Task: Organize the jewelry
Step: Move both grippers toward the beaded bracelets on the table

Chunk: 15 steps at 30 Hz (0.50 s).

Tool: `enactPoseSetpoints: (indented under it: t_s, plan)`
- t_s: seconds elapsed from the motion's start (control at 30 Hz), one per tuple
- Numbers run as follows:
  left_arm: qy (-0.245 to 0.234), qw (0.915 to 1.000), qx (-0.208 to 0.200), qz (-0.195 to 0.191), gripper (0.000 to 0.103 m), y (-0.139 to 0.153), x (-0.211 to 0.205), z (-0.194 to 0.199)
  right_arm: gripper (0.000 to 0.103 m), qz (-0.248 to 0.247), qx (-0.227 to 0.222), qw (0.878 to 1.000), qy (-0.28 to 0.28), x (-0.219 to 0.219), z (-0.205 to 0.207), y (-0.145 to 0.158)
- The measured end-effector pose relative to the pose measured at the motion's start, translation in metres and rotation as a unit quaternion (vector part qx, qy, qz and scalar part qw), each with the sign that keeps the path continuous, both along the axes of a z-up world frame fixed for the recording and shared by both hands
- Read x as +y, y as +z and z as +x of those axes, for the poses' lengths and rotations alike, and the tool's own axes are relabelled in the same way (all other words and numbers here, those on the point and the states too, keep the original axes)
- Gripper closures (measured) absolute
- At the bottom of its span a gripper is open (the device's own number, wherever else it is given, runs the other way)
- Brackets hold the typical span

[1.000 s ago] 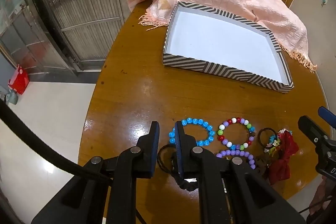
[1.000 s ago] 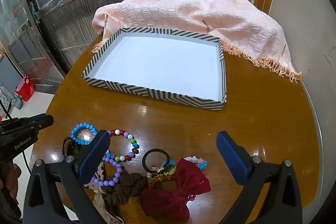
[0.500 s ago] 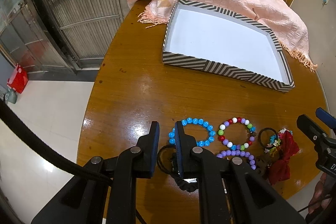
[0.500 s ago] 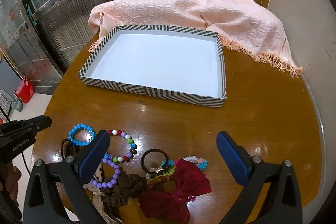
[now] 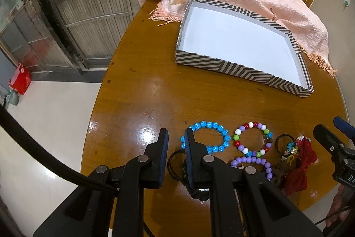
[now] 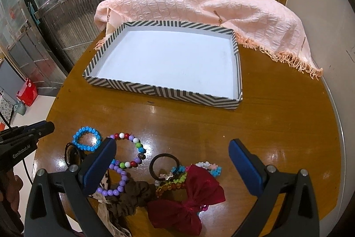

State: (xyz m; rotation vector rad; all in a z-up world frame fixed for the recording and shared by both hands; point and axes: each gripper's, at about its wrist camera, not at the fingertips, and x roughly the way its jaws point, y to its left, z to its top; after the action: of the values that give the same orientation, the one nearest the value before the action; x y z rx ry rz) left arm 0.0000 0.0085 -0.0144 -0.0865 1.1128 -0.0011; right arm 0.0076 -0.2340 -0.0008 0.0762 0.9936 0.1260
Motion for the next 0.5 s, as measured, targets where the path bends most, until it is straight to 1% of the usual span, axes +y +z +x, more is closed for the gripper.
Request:
enactPoseSetpoints:
  t_s: [0.07,0.27,0.43,0.5]
  plan:
    - [0.003,1.0000,0.003,0.004,0.089,-0.0006,0.0013,-0.0012,0.000,-0.003,0.001,1.000,0.002,0.0007,-0.0002,-0.0008]
    - [0.003,1.0000,0.004,-0.005,0.089,-0.0007,0.0020,-0.0025,0.000,-0.005,0.021,1.000,0.007,0.0012,0.0006,-0.0010]
    - [0.005,1.0000,0.006,0.002,0.089,-0.0017,0.0029,-0.0029,0.000,-0.001,0.004,1.000,0.011,0.0028,-0.0022,-0.0015]
    - [0.007,1.0000,0.005,0.000,0.089,-0.0016,0.0041,-0.0043,0.000,-0.008,0.017,1.000,0.013,0.0033,-0.0021,-0.0015]
